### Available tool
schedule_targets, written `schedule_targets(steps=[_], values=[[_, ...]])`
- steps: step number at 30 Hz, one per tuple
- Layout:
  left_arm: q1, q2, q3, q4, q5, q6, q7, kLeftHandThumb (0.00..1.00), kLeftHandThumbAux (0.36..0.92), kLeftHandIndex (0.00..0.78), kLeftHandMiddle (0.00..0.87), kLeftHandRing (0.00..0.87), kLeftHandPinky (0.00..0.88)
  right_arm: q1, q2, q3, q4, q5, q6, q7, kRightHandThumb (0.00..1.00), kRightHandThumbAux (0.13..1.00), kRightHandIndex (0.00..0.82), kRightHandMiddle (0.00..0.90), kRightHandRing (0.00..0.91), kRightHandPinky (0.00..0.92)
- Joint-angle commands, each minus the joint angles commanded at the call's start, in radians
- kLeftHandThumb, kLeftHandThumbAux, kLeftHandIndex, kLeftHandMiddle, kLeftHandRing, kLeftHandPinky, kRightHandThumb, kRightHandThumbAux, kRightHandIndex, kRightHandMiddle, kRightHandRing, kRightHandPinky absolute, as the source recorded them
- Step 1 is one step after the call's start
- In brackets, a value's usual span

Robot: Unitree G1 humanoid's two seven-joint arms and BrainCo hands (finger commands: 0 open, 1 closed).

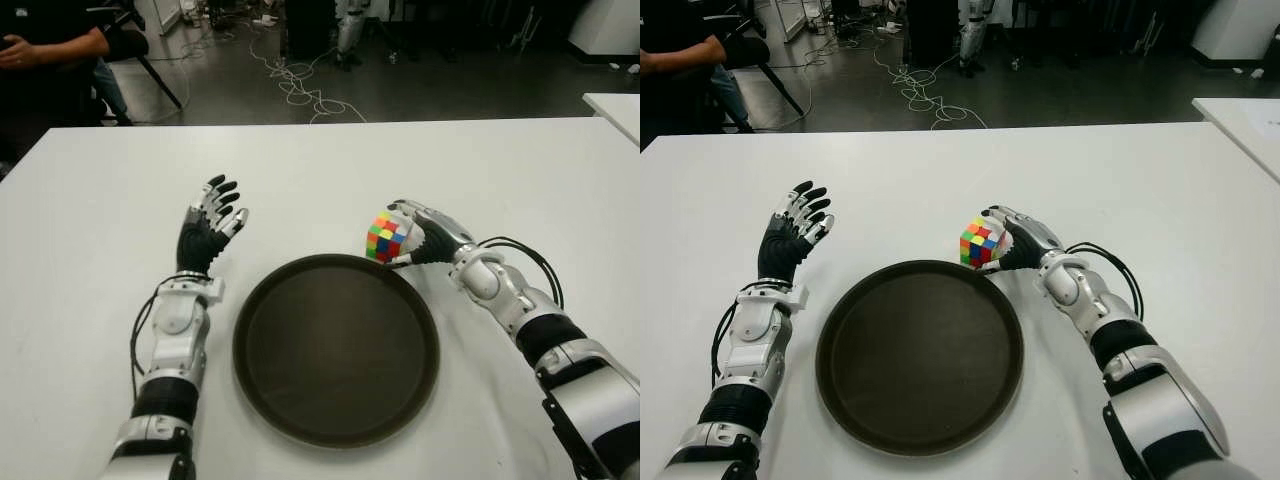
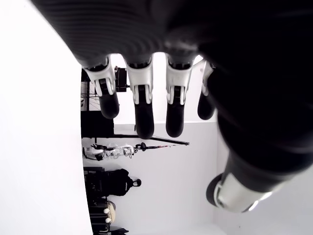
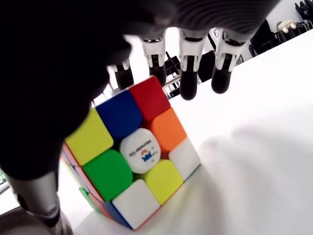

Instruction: Pick up the Rubik's Cube and put it in the plate

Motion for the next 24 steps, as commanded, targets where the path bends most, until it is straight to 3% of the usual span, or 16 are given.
schedule_targets(steps=[14,24], values=[[0.004,-0.002,-0.003,-0.001,-0.005,-0.011,-0.007,0.018,0.763,0.139,0.198,0.155,0.086,0.002,0.019,-0.017,0.011,0.015,0.033,-0.011,0.000,0.662,0.065,0.096,0.103,0.095],[0.005,-0.005,0.000,-0.003,-0.020,-0.003,-0.022,0.020,0.761,0.134,0.195,0.156,0.098,0.004,0.036,-0.020,0.031,0.017,0.010,-0.058,0.000,0.696,0.086,0.127,0.142,0.144]])
